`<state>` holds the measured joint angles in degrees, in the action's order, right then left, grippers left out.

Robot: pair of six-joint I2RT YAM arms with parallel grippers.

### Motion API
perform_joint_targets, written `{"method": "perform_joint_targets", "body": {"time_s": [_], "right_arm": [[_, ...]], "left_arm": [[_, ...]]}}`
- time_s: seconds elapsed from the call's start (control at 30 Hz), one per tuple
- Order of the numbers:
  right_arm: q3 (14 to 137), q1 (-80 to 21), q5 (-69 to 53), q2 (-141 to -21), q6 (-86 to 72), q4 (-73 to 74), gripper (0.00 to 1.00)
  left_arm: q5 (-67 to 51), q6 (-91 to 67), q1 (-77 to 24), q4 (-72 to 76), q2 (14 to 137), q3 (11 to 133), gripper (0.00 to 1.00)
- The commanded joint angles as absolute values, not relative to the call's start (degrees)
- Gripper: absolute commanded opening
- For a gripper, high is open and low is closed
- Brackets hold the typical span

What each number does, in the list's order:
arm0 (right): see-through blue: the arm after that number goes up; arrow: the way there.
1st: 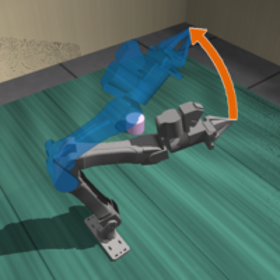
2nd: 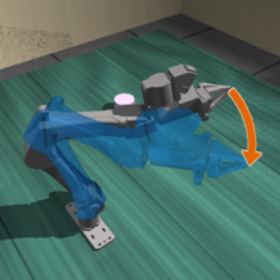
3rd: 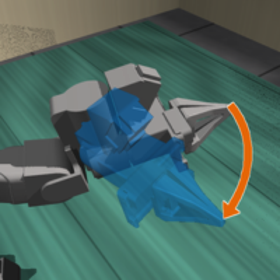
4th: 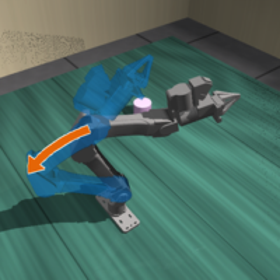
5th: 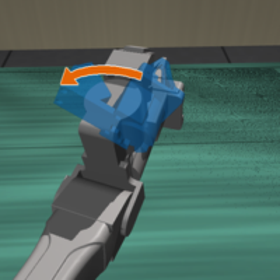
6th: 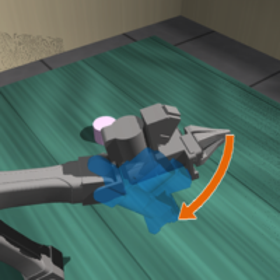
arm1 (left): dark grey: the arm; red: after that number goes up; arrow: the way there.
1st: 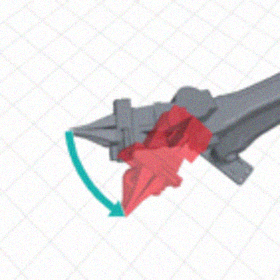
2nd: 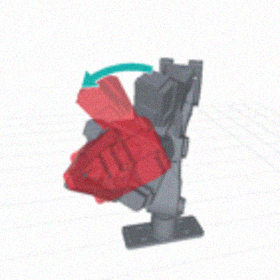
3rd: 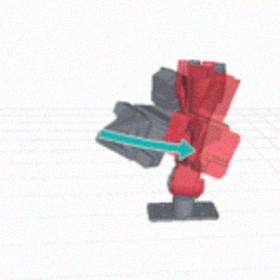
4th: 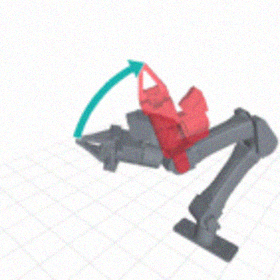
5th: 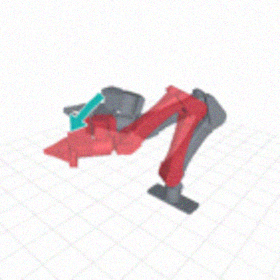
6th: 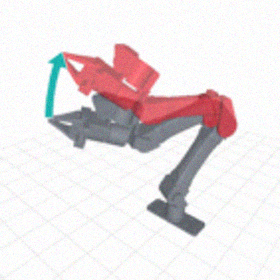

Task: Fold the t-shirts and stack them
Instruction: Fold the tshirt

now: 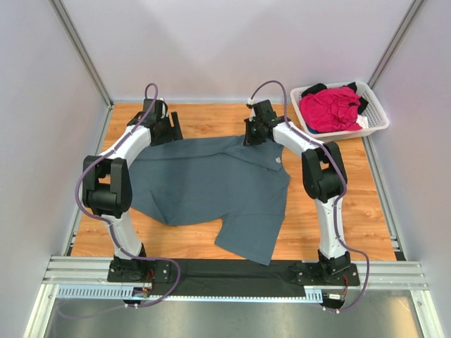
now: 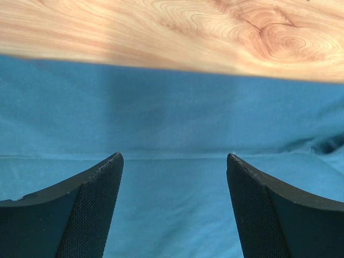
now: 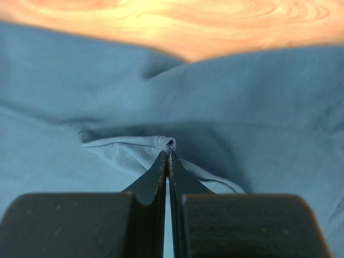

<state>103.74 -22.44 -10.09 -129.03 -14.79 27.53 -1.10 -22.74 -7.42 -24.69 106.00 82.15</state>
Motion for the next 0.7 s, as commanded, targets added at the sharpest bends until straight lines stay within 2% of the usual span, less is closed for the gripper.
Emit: {"method": "perform_joint_targets", "body": {"time_s": [0.0, 0.67], "right_arm": [[101.4, -23.6, -12.0, -122.7, -14.4, 27.3, 0.0], [93.9, -30.2, -16.2, -116.4, -16.4, 33.9, 0.0]], "left_arm": [[-1.9, -23.8, -7.4, -24.2, 107.1, 85.0, 0.84], [-1.8, -24.2, -7.4, -24.0, 111.6, 85.7, 0.82]]}}
